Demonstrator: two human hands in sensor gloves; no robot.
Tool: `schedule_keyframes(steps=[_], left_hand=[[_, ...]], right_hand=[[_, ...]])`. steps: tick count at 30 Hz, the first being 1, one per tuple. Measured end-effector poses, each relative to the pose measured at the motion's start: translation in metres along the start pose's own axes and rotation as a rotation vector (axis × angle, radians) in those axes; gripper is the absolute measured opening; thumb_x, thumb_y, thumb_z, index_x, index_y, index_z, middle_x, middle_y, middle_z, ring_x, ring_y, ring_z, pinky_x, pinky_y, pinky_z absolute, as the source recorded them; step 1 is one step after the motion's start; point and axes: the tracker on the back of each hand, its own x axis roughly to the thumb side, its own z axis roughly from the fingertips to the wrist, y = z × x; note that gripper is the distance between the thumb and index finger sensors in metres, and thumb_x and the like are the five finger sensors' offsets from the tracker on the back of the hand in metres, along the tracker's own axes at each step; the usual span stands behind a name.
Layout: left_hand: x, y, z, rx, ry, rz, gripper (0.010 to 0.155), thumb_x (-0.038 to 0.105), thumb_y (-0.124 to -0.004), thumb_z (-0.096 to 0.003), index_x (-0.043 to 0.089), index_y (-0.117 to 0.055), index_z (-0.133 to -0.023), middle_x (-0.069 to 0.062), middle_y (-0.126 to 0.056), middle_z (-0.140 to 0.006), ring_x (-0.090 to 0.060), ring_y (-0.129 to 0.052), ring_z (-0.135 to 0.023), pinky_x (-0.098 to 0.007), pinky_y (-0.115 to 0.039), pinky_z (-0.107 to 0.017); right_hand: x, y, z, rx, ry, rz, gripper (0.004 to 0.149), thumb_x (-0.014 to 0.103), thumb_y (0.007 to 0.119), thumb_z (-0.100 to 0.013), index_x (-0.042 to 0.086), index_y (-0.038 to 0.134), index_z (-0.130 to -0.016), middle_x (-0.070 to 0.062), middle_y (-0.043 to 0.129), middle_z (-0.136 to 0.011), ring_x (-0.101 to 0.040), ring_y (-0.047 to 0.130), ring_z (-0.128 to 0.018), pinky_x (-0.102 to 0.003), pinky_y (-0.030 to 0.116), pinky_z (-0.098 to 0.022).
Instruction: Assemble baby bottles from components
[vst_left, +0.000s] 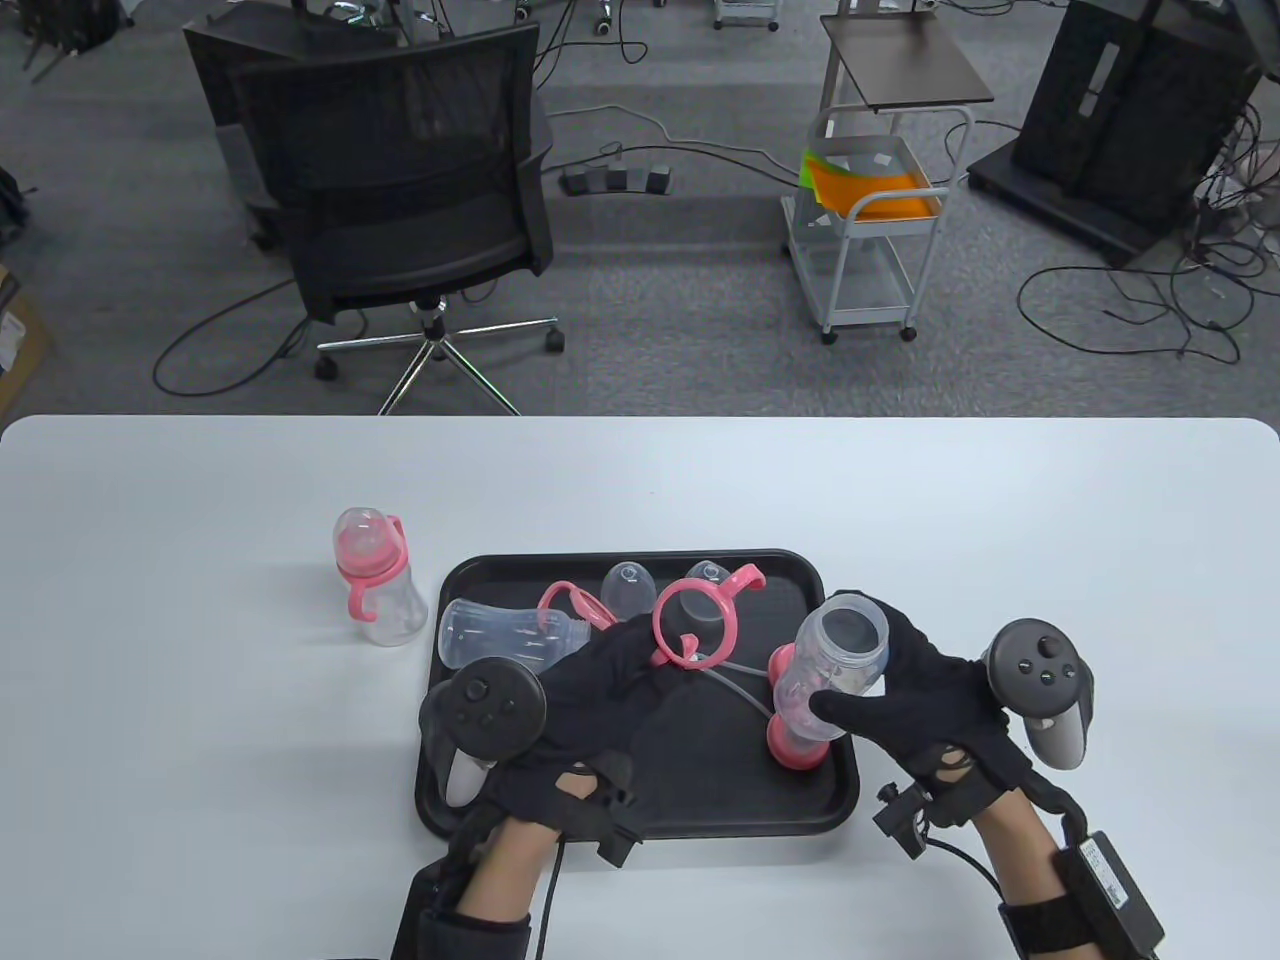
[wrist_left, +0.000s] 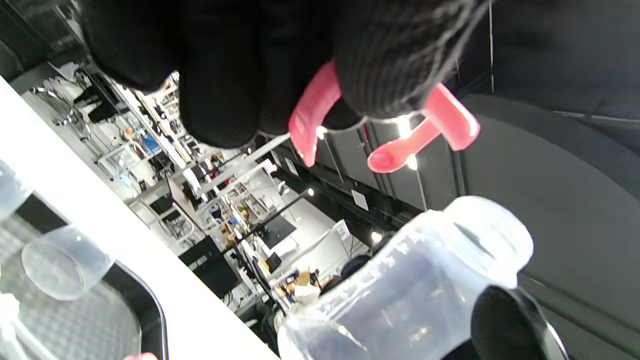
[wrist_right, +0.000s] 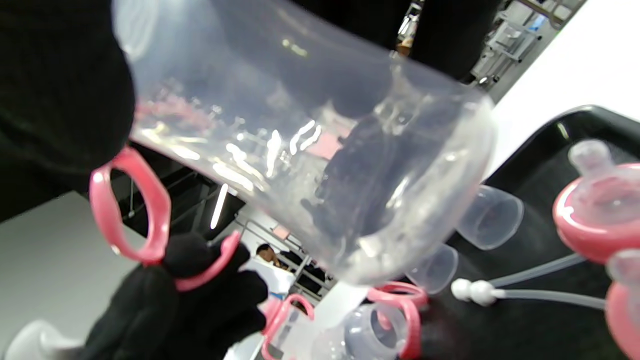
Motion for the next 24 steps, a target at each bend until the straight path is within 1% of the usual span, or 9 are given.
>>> schedule_keyframes(steps=[6, 9, 11, 12, 15, 19, 22, 24], left_hand=[[0.003, -0.006, 0.0, -0.013, -0.028, 0.014, 0.051, 0.045, -0.086, -0.0495, 0.019, -0.088, -0.094, -0.012, -0.093, -0.093, -0.032, -0.103, -0.076, -0.055, -0.079, -0.063], [0.006, -0.01, -0.001, -0.04, -0.055, 0.043, 0.051, 0.045, -0.085, -0.0496, 0.02, -0.088, -0.094, -0.012, -0.094, -0.092, -0.032, -0.103, -0.076, -0.056, -0.079, -0.063], [0.008, -0.011, -0.001, -0.061, -0.075, 0.042, 0.052, 0.045, -0.084, -0.0507, 0.02, -0.086, -0.096, -0.011, -0.093, -0.094, -0.033, -0.102, -0.078, -0.056, -0.077, -0.064], [0.009, -0.012, -0.001, -0.065, -0.076, 0.044, 0.052, 0.044, -0.085, -0.0498, 0.019, -0.087, -0.095, -0.011, -0.094, -0.092, -0.032, -0.103, -0.076, -0.056, -0.078, -0.063], [0.012, -0.015, -0.001, -0.091, -0.099, 0.043, 0.052, 0.044, -0.084, -0.0502, 0.019, -0.086, -0.096, -0.011, -0.093, -0.093, -0.032, -0.102, -0.077, -0.056, -0.078, -0.063], [0.015, -0.018, -0.001, -0.105, -0.109, 0.003, 0.052, 0.043, -0.083, -0.0506, 0.018, -0.086, -0.096, -0.011, -0.093, -0.092, -0.032, -0.102, -0.077, -0.056, -0.078, -0.063], [0.016, -0.02, -0.001, -0.145, -0.118, -0.047, 0.052, 0.043, -0.082, -0.0515, 0.018, -0.084, -0.097, -0.011, -0.093, -0.093, -0.032, -0.102, -0.077, -0.056, -0.078, -0.064], [0.017, -0.021, -0.001, -0.15, -0.119, -0.073, 0.052, 0.043, -0.082, -0.0514, 0.018, -0.084, -0.098, -0.011, -0.094, -0.093, -0.033, -0.102, -0.076, -0.056, -0.078, -0.064]], right_hand=[[0.006, 0.013, -0.001, 0.054, -0.022, 0.065, 0.097, 0.061, 0.099, -0.028, 0.019, 0.058, -0.105, -0.009, 0.072, -0.1, -0.037, 0.079, -0.093, -0.063, 0.067, -0.071], [0.008, 0.017, -0.001, 0.083, -0.034, 0.088, 0.098, 0.061, 0.1, -0.026, 0.02, 0.059, -0.105, -0.009, 0.073, -0.099, -0.037, 0.079, -0.092, -0.063, 0.067, -0.071], [0.009, 0.019, -0.001, 0.094, -0.039, 0.103, 0.098, 0.06, 0.1, -0.026, 0.02, 0.059, -0.105, -0.009, 0.073, -0.099, -0.037, 0.079, -0.092, -0.064, 0.067, -0.071], [0.01, 0.02, -0.001, 0.097, -0.041, 0.107, 0.097, 0.06, 0.1, -0.027, 0.02, 0.06, -0.105, -0.009, 0.073, -0.099, -0.038, 0.079, -0.092, -0.064, 0.066, -0.071], [0.01, 0.022, -0.001, 0.112, -0.043, 0.113, 0.098, 0.06, 0.101, -0.025, 0.02, 0.061, -0.105, -0.009, 0.073, -0.098, -0.038, 0.079, -0.091, -0.064, 0.066, -0.071], [0.01, 0.024, -0.001, 0.139, -0.053, 0.116, 0.098, 0.06, 0.101, -0.025, 0.021, 0.062, -0.105, -0.009, 0.074, -0.097, -0.038, 0.079, -0.09, -0.065, 0.065, -0.071], [0.01, 0.025, -0.001, 0.152, -0.057, 0.108, 0.098, 0.061, 0.101, -0.024, 0.02, 0.063, -0.105, -0.01, 0.074, -0.096, -0.038, 0.079, -0.088, -0.065, 0.065, -0.07], [0.01, 0.025, -0.001, 0.16, -0.058, 0.112, 0.098, 0.061, 0.101, -0.024, 0.02, 0.064, -0.104, -0.01, 0.074, -0.095, -0.038, 0.079, -0.087, -0.065, 0.065, -0.07]])
